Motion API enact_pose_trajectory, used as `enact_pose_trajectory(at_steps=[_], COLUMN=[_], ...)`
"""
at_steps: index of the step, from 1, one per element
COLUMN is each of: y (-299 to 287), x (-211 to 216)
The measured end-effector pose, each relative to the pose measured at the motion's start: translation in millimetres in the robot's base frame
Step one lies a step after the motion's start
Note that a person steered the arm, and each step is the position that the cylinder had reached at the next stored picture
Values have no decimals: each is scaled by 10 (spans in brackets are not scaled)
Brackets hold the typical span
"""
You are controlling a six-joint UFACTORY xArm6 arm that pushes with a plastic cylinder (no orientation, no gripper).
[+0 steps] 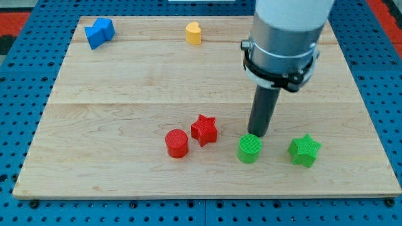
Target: Separate the red star and red circle
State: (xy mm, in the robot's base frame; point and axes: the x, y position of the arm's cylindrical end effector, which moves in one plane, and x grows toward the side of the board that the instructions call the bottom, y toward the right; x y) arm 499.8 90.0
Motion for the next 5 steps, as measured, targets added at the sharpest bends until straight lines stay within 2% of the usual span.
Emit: enact_pose_trajectory(at_steps=[1,2,4,5], y=[-466,-915,-2231,-1663], x=[290,366,463,492])
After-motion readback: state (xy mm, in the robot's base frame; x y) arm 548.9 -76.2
